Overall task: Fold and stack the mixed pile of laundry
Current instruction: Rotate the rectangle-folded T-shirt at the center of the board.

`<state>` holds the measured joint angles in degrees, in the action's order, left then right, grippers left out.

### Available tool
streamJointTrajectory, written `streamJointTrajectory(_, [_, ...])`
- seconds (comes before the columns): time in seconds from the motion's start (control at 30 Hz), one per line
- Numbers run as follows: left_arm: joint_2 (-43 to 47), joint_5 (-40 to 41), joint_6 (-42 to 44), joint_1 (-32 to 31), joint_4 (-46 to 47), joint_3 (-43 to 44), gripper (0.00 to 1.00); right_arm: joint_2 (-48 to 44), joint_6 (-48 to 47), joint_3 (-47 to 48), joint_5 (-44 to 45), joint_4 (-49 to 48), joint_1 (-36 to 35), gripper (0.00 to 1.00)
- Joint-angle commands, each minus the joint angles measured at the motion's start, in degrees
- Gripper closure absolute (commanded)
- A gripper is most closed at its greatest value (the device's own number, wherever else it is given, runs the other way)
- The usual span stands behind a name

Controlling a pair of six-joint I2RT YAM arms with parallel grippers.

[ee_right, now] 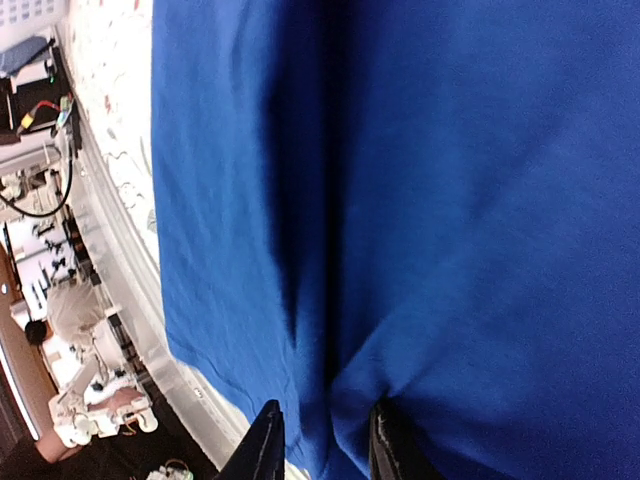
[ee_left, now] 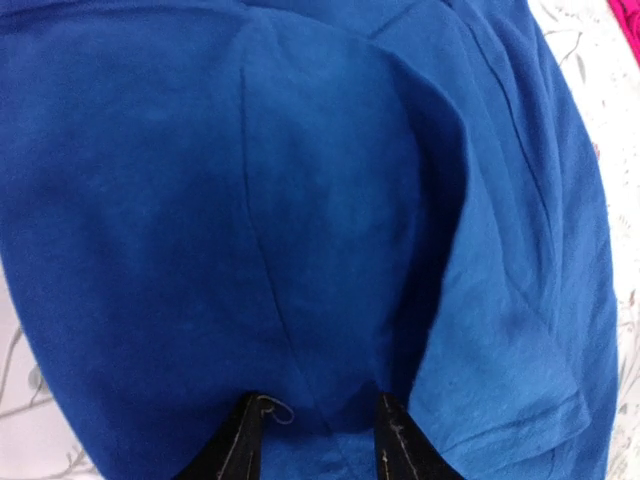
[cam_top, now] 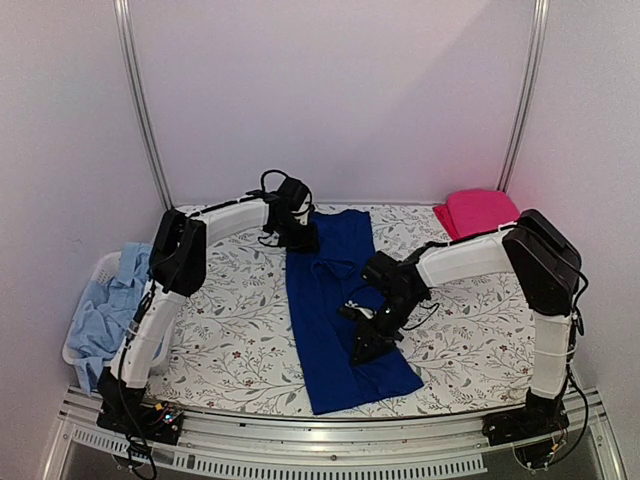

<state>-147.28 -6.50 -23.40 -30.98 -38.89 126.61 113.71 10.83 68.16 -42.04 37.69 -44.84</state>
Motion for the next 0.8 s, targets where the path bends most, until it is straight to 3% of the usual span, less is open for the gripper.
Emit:
streamJointTrajectory(0.0, [-7.9,-2.4,3.7,0.8,-3.3,9.0,0.6,7.5,2.5,10.4,-3.3,2.4,-5.6,0.7])
streamJointTrajectory(0.3, [2.0,-6.5,3.8,3.6,0.9,6.0,0.55,2.7,3.8,15.1,-0.8,2.7,0.4,0.59])
streamJointTrajectory(0.57, [19.3,-5.9,4.4,2.8,7.7,-21.2,0.56,3.0,5.2,22.6,7.2,2.4,9.9,0.57])
streamJointTrajectory(0.67, [22.7,-5.2,4.1,1.5,10.2,-28.9,0.57,6.7,5.9,28.3,10.6,2.9,11.3,0.58])
streamJointTrajectory(0.77, [22.7,-5.1,3.2,0.6,11.1,-31.2,0.59,11.8,6.2,33.8,13.6,3.7,11.4,0.61])
